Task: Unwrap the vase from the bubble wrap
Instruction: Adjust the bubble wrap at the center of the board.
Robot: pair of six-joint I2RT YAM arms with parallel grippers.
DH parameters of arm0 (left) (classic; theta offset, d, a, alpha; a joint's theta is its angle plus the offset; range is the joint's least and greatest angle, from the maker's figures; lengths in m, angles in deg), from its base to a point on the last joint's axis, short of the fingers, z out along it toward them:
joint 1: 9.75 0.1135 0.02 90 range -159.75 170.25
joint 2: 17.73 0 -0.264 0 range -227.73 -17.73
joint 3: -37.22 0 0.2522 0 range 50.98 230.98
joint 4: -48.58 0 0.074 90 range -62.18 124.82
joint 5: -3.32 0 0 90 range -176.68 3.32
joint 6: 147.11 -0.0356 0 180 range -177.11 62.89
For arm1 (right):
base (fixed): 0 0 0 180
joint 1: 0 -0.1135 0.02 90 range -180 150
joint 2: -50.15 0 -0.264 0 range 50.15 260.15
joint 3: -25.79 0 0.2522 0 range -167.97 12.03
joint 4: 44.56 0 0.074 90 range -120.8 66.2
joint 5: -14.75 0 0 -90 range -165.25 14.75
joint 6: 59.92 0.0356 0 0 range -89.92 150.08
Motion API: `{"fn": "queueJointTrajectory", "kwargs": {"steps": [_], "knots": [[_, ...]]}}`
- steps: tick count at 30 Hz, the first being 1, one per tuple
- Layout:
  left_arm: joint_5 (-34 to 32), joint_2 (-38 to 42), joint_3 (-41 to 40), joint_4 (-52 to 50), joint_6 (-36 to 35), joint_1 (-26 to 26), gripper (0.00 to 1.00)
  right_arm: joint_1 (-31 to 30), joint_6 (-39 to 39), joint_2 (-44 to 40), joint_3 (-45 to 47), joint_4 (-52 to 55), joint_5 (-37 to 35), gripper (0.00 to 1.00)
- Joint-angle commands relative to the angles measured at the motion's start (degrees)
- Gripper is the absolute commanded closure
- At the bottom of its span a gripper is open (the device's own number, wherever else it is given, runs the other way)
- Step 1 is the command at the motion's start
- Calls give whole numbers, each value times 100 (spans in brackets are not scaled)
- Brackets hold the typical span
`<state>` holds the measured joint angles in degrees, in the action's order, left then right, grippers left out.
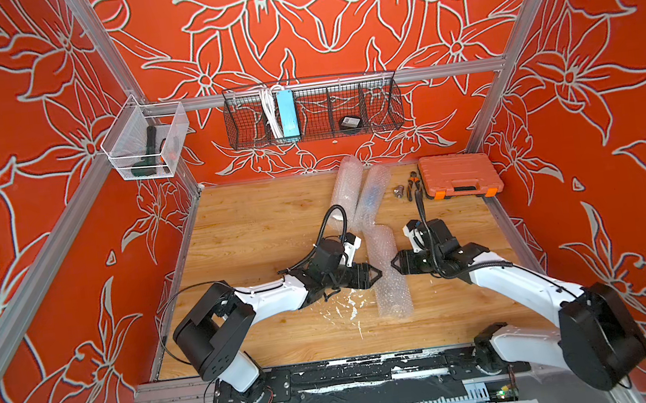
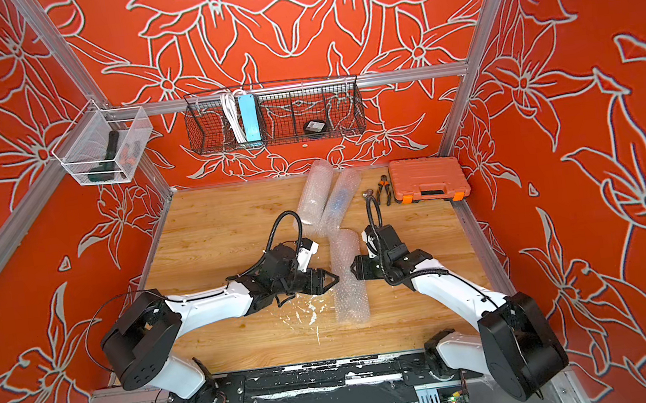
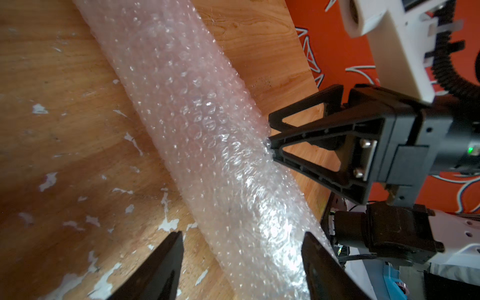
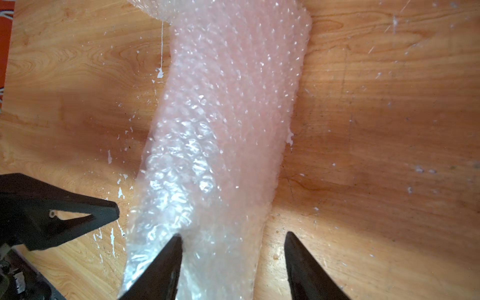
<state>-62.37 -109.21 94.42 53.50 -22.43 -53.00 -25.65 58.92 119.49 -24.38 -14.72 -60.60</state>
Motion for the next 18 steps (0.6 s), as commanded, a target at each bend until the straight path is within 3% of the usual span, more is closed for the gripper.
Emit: {"fn": "queueJointTrajectory", "kwargs": {"steps": [1, 10, 18], "knots": [[141, -269, 135, 176, 135, -44, 30, 8, -89, 65, 348, 572, -414, 38], [785, -499, 57, 680, 329, -148, 37, -32, 49, 139, 653, 32, 642, 38], [613, 115, -301, 697, 286, -184, 40, -257, 498, 239, 793, -679, 1139, 40]]}}
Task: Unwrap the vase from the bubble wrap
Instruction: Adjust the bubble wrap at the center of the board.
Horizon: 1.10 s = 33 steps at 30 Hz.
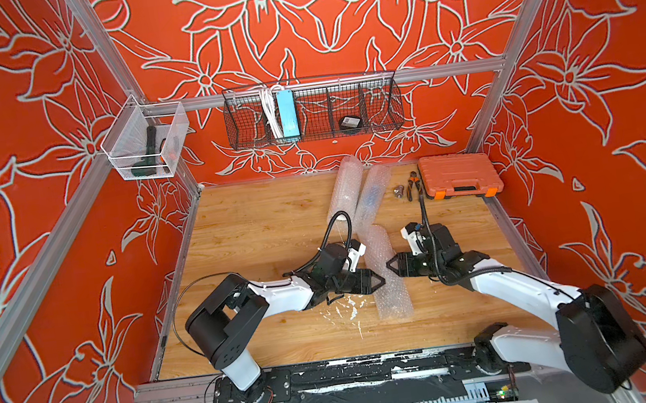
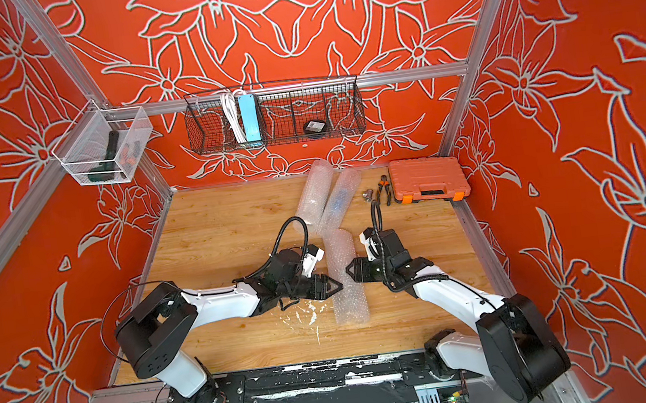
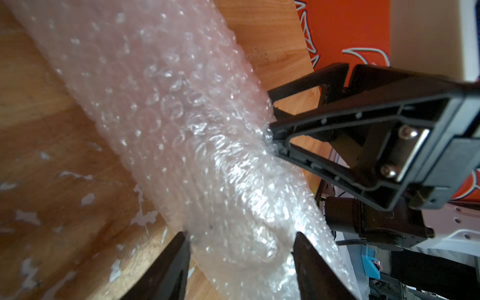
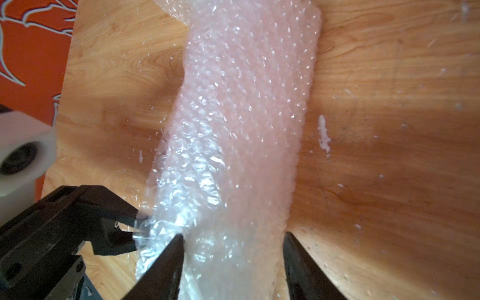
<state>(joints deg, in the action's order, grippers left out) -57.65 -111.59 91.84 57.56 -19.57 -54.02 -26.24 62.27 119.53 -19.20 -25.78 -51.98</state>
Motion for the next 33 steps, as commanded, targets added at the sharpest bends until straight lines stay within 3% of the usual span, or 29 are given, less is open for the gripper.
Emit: {"fn": "queueJointTrajectory", "kwargs": {"steps": [1, 9, 16, 22, 28, 33], "knots": [[122, 445, -102, 319, -9, -82, 40, -249, 226, 286, 268, 328, 310, 40], [-318, 857, -402, 206, -69, -82, 40, -753, 610, 591, 88, -139, 240, 41], [-914, 1387, -616, -235, -221, -77, 37, -795, 376, 578, 64, 461, -645, 43], [-1646, 1543, -777, -579, 75, 27, 36, -795, 289, 476, 71, 888, -1211, 43], [-1306, 1278, -869, -307, 460, 217, 41, -788, 270, 254, 71, 1217, -1701, 46], [-656, 985, -832, 297, 568, 261, 40, -786, 244, 232, 73, 1271, -1723, 46]]}}
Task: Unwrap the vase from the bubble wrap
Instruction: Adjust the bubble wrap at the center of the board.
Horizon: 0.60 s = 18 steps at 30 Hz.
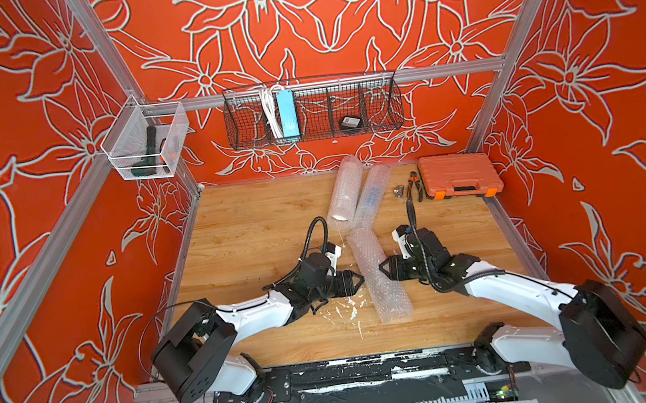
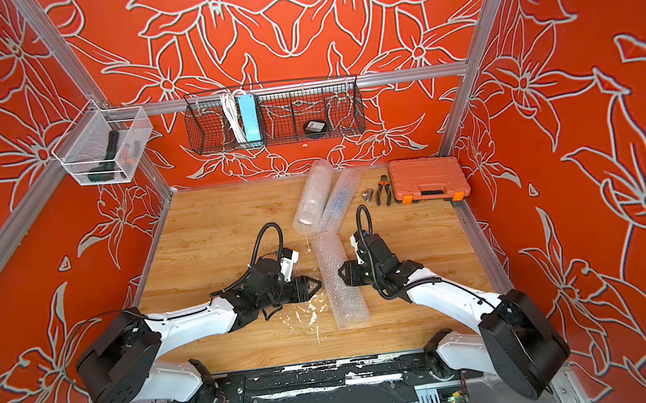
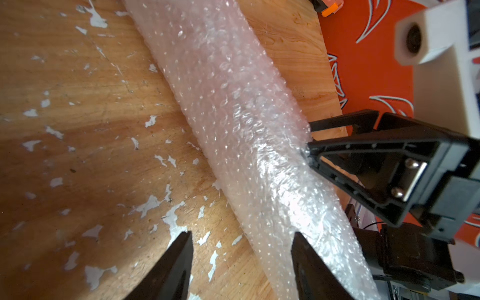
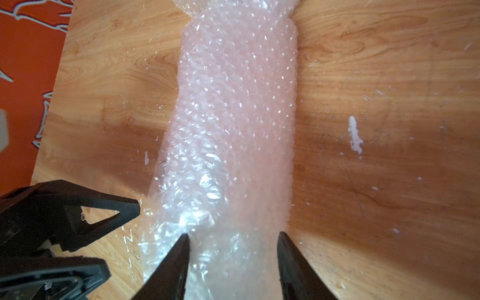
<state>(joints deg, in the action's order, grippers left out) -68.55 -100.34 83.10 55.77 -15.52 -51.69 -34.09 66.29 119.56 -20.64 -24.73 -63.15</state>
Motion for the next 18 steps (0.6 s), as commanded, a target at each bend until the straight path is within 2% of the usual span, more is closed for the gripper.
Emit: {"fn": "queueJointTrajectory", "kwargs": {"steps": [1, 10, 18], "knots": [[530, -235, 93, 536, 182, 27, 40, -2, -167, 249, 208, 1202, -650, 47], [878, -872, 474, 817, 314, 27, 37, -2, -220, 219, 137, 1713, -1301, 50], [1121, -1286, 715, 1060, 394, 27, 33, -3, -185, 283, 250, 1524, -1001, 50]]}}
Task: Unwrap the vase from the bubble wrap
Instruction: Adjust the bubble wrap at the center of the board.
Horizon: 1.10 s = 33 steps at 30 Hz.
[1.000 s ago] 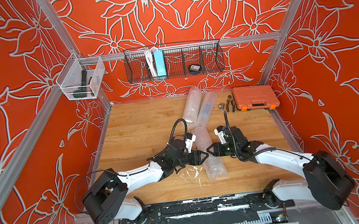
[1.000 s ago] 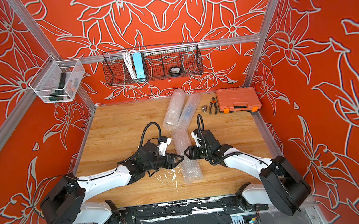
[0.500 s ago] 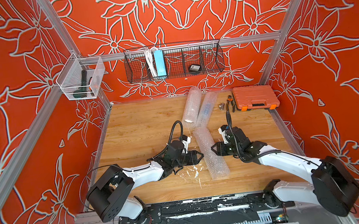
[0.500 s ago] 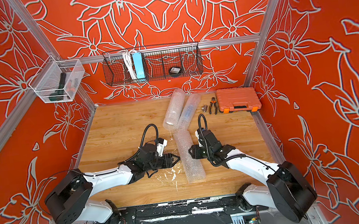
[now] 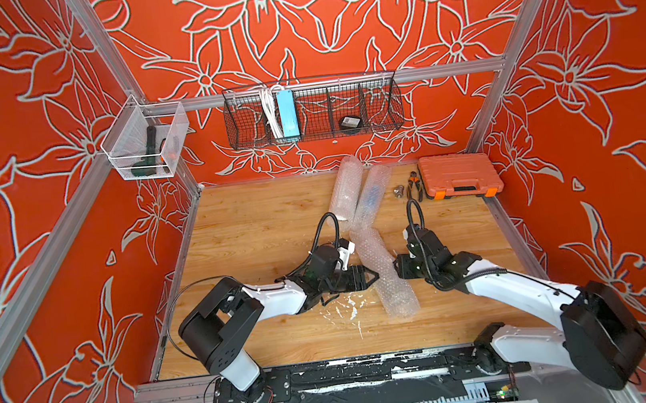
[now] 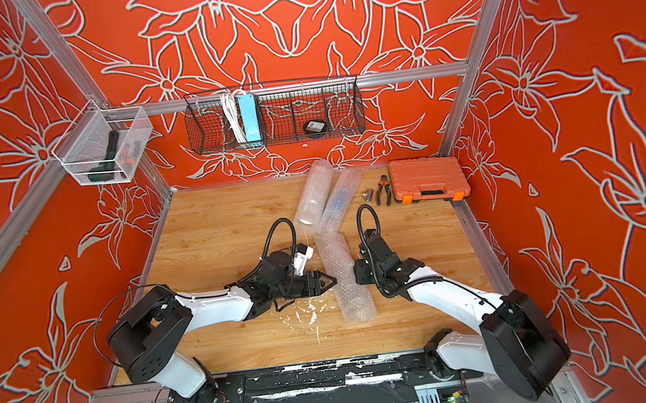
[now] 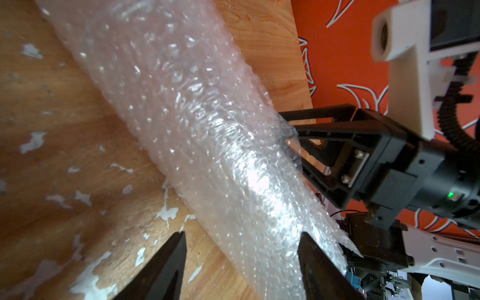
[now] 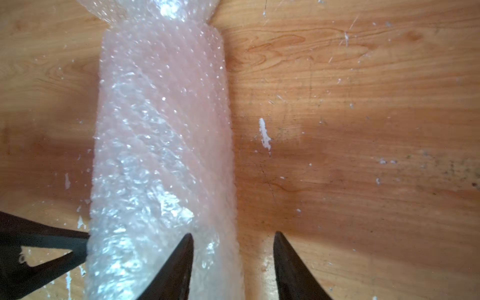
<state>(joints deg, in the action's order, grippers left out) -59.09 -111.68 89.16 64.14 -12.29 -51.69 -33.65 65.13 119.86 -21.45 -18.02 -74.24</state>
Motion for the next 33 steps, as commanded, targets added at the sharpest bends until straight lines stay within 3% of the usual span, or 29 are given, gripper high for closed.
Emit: {"fn": "queueJointTrajectory", "kwargs": {"steps": [1, 12, 21, 33], "knots": [[185, -213, 138, 232, 62, 27, 33, -45, -60, 279, 354, 800, 171, 50], [-94, -252, 301, -238, -97, 1, 33, -47, 142, 192, 546, 343, 841, 50], [-206, -126, 808, -1151, -857, -198, 18, -54, 160, -116, 574, 282, 909, 49], [-580, -624, 1422, -2141, -1372, -453, 23, -54, 130, -262, 510, 402, 875, 42]]}}
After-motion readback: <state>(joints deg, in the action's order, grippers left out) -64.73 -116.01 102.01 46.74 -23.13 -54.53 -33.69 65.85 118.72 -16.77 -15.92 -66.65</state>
